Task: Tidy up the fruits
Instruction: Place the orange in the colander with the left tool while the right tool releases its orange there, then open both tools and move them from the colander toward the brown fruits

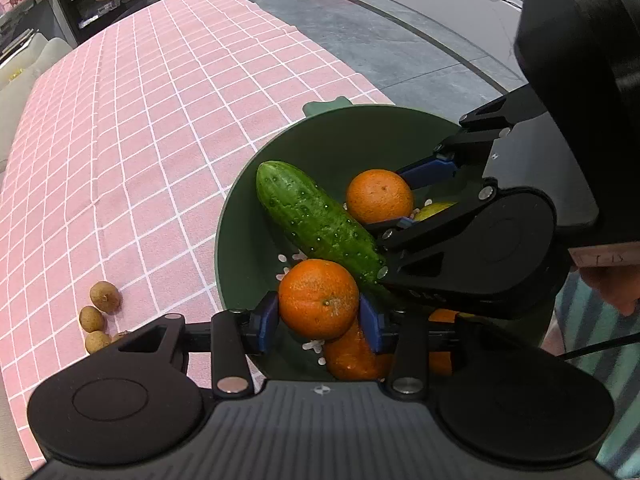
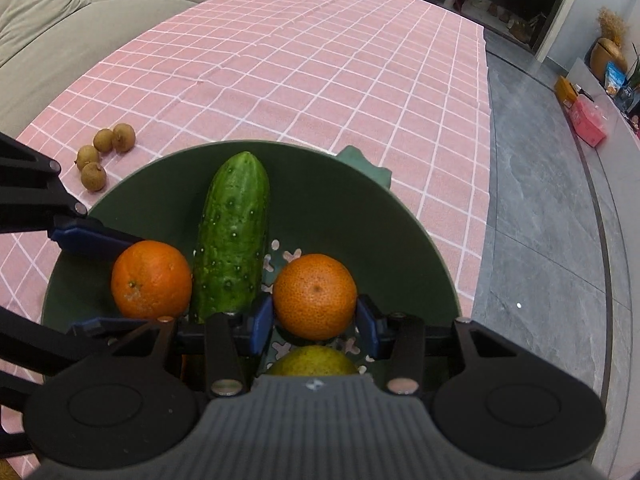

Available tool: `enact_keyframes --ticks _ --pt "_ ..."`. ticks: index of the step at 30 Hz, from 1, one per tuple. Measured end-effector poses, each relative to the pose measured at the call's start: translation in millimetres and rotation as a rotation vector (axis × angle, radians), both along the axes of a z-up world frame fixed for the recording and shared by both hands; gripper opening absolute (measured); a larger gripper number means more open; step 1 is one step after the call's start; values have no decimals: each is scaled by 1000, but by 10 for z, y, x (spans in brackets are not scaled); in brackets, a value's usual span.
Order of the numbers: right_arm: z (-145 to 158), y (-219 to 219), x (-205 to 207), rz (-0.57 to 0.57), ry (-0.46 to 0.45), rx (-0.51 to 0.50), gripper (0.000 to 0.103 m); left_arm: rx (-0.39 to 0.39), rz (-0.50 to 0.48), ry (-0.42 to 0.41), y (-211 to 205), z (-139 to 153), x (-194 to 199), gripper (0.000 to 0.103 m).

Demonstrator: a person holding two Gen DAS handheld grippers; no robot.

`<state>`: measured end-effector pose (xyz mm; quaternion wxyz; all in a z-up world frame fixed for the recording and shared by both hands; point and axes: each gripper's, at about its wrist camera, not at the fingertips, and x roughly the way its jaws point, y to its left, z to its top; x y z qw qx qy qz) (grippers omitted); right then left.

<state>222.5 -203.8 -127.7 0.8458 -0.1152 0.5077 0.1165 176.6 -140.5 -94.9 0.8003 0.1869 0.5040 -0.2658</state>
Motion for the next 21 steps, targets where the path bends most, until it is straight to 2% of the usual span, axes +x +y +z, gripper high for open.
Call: enact_keyframes --ticks 4,8,11,21 --pt "17 12 -16 10 11 -15 44 4 -3 -10 -1 11 -26 53" --pt "102 20 -55 19 -14 -46 54 -20 -5 -6 18 57 -51 60" --pt "204 0 -83 11 -33 -41 54 -29 3 -24 57 129 -63 64" --pt "687 -3 -300 -78 -192 -33 62 -133 46 -120 284 592 -183 65"
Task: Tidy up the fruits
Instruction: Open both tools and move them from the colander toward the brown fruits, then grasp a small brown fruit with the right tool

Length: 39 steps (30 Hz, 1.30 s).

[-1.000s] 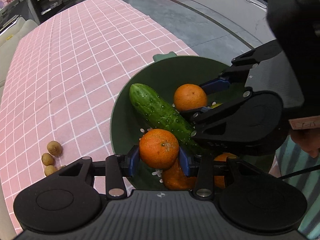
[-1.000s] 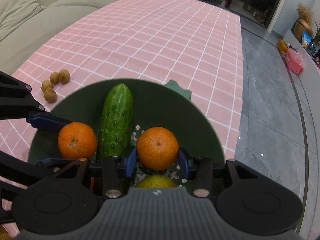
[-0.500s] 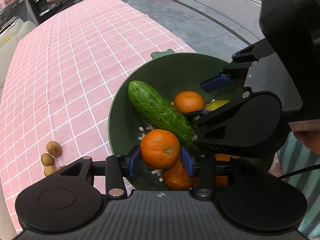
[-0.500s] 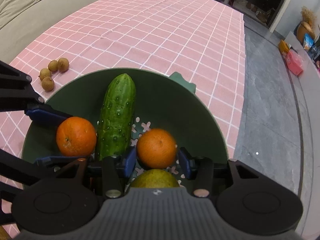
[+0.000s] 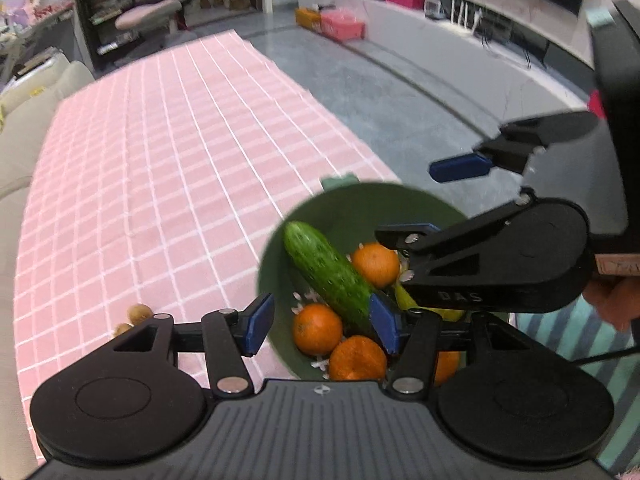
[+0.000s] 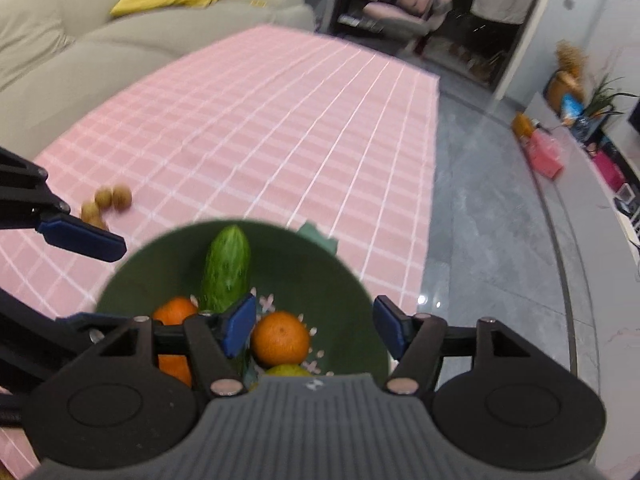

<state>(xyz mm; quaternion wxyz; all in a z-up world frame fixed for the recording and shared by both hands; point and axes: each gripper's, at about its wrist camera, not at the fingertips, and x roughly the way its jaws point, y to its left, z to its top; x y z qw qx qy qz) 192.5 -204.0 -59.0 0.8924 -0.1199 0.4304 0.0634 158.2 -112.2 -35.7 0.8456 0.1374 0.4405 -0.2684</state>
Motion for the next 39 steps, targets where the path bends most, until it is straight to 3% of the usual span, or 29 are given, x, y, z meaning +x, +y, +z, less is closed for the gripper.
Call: enact_keyframes --ticks 7,13,17,27,39 --pt "304 87 -223 -81 -129 83 63 -56 110 -85 376 251 -55 65" --pt "435 287 -341 -111 -174 218 64 -137 262 -133 846 360 -66 65" --pt "442 540 -362 -69 -169 254 64 -178 346 -128 1200 362 -95 65" --pt "335 1191 -393 76 -124 278 64 -187 454 -80 1758 212 -167 63" --pt "-9 1552 -213 176 -59 214 52 -231 474 10 1931 -113 -62 51"
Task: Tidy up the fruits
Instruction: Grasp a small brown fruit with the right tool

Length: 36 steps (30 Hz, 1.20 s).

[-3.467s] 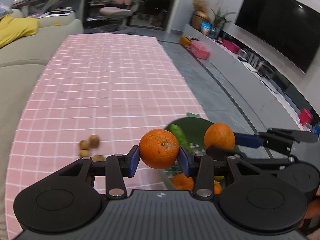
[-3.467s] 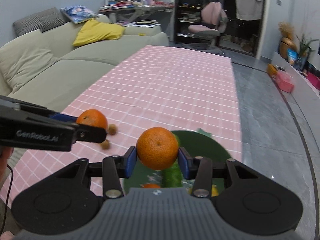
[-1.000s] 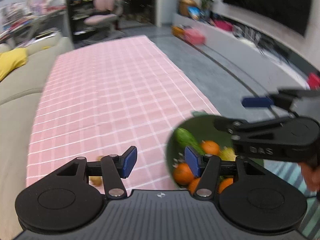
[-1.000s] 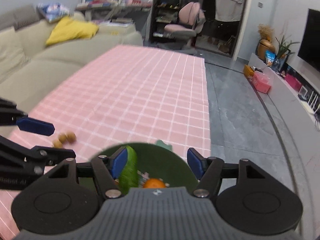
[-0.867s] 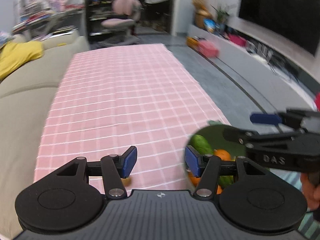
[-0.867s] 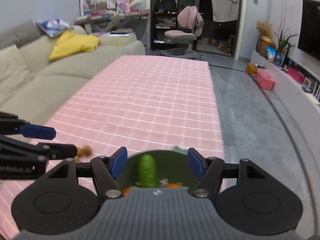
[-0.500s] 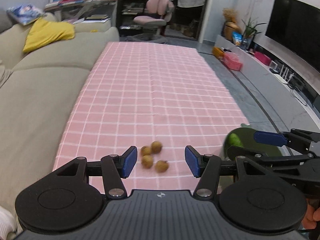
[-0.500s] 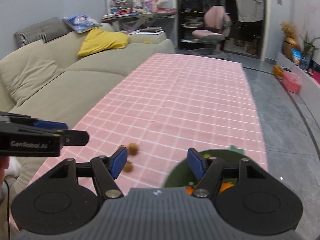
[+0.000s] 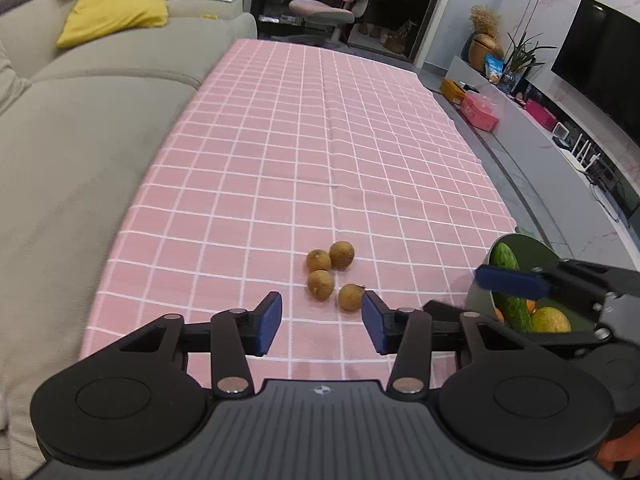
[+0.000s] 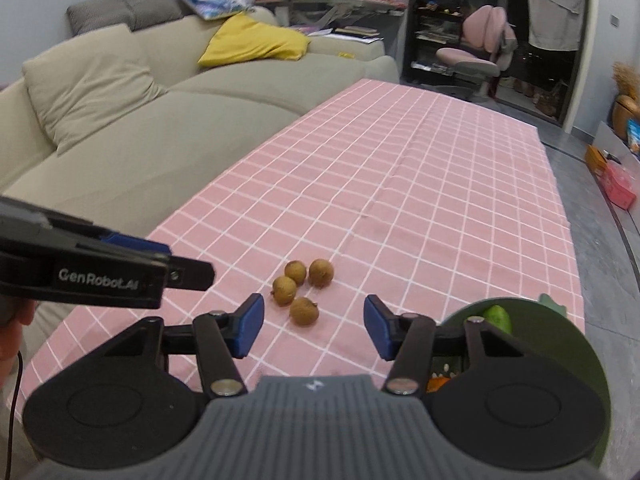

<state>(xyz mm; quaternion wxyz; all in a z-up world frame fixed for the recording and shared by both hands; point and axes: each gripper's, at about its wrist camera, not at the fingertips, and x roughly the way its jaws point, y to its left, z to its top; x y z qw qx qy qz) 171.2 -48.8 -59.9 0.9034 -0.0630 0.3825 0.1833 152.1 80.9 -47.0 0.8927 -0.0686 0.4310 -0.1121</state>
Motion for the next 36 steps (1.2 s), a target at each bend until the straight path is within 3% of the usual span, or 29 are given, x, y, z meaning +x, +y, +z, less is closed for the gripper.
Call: enact_keyframes --ticks 7,18,28,36 --pt "-299 121 210 7 50 -33 44 -74 29 63 20 -196 224 46" --pt "-714 254 473 -27 101 -30 32 -94 53 121 -64 -525 524 40" --pt "-890 246 654 -7 125 -5 28 -77 58 158 -157 -719 731 36" --pt "-954 256 706 5 151 34 21 -87 62 169 -125 -764 773 26"
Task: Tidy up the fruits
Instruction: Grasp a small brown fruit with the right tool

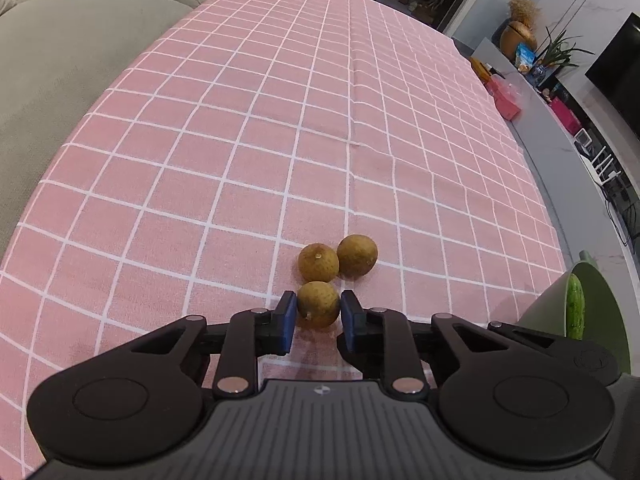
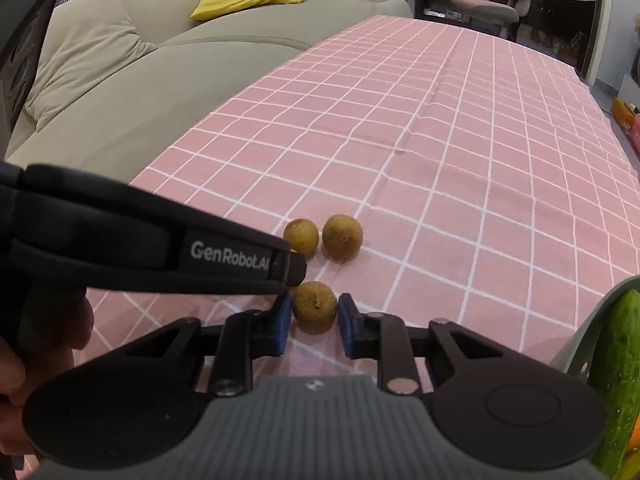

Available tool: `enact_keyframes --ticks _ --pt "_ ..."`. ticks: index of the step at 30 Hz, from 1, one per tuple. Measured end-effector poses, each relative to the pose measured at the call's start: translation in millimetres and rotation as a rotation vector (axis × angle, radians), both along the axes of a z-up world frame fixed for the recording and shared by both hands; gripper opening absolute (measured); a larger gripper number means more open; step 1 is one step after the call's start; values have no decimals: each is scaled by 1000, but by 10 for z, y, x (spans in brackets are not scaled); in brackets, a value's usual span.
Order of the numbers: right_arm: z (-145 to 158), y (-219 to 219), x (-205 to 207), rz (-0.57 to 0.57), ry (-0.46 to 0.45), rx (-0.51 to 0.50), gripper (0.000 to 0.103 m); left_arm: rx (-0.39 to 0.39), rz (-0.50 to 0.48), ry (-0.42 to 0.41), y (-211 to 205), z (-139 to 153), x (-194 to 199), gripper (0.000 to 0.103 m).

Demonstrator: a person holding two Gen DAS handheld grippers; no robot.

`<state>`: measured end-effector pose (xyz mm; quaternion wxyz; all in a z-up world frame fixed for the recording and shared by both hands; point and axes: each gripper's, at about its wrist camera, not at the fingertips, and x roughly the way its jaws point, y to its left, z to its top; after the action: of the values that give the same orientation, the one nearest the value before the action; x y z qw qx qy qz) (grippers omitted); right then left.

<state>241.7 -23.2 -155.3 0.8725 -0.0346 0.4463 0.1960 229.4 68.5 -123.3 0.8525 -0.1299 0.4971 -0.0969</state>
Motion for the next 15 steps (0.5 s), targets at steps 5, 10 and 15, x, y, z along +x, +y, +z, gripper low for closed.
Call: enact_keyframes --ticks 5,10,15 --pt "0 -9 -1 -1 3 8 21 8 2 -12 -12 46 -6 26" --pt "70 -18 -46 -3 -10 6 21 29 6 -36 10 195 -60 26" --pt "276 -57 -173 -3 -43 8 21 43 -1 -71 0 425 -160 26"
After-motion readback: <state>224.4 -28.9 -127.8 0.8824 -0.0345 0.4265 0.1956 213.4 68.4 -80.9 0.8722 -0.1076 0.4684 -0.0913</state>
